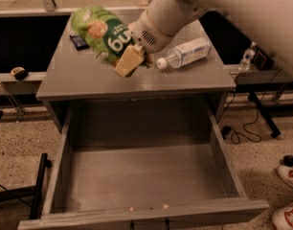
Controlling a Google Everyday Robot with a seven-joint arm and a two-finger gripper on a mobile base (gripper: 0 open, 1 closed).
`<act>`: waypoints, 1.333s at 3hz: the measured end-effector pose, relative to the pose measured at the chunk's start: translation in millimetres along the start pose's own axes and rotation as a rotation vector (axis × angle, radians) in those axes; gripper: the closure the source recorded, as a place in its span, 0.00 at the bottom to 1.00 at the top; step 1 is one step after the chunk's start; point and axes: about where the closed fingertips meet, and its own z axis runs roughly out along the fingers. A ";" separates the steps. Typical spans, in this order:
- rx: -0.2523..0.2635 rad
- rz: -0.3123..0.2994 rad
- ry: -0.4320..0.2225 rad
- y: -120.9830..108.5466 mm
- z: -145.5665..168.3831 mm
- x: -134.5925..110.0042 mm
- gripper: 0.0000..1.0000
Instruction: Place green rice chip bag into top drawer
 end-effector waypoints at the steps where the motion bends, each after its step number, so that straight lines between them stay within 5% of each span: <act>1: 0.017 -0.088 -0.172 50.4 -43.5 -8.5 1.00; 2: 0.034 -0.075 -0.212 49.6 -60.0 12.7 1.00; 3: 0.028 -0.170 -0.101 62.1 -39.4 14.7 1.00; 4: 0.023 -0.297 0.025 72.4 -9.9 48.4 1.00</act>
Offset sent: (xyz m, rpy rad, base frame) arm -0.0500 0.0038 0.0343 0.1181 -0.1116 0.0681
